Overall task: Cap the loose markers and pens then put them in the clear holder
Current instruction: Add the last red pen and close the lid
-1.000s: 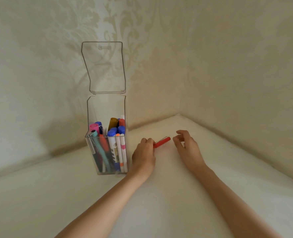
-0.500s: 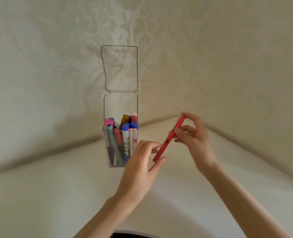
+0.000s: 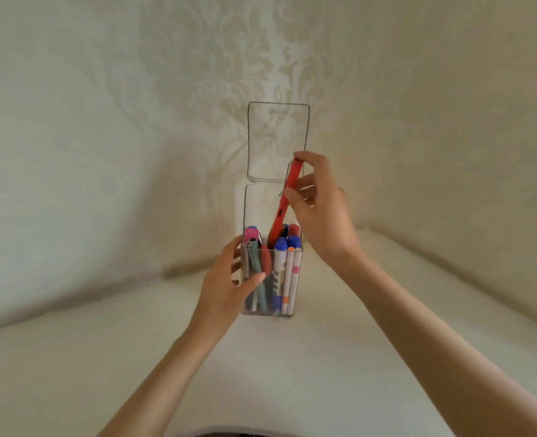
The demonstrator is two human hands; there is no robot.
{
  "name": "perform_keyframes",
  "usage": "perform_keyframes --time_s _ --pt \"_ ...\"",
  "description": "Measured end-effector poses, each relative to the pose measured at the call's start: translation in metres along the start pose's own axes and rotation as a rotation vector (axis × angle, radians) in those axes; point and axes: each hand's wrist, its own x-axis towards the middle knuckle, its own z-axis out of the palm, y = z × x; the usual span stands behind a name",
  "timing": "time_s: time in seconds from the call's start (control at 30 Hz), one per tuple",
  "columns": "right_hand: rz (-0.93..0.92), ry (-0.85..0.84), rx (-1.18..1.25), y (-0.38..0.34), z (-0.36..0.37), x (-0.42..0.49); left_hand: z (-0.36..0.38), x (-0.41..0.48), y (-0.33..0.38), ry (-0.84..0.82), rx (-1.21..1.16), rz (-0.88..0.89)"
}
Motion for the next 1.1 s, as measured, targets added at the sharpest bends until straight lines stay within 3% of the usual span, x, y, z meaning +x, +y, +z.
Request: perform_keyframes --time_s 0.13,0.27,0.37,0.47,0.6,0.77,0.9,1.1 --pt "0.056 -0.237 -0.167 0.013 0.012 -0.005 0.006 -0.003 -0.004 0.044 -0.016 0.044" --pt "-0.117 -0.306 -0.477 0.022 0.019 -0.018 0.006 -0.002 -0.003 0.071 -0.014 0.078" --pt "-0.227 -0.371 -0.568 0.023 0.018 -0.025 0.005 -0.002 -0.002 0.046 -0.023 0.092" --pt "-0.183 -0.306 -0.413 0.026 0.006 -0.016 -0.004 0.002 0.006 0.03 -0.04 0.061" --pt "0.117 0.025 -0.124 0.022 -0.013 0.022 -0.031 0.043 0.037 0.113 -0.09 0.1" --pt "0.437 -0.062 0.188 0.002 -0.015 0.084 -0.038 0.129 0.1 0.012 -0.121 0.052" --pt "0.476 -0.064 0.213 -0.01 -0.014 0.097 -0.032 0.147 0.121 -0.087 -0.178 0.015" --pt "0.297 -0.004 0.206 -0.018 -0.025 0.056 -0.048 0.094 0.107 -0.04 -0.234 0.244"
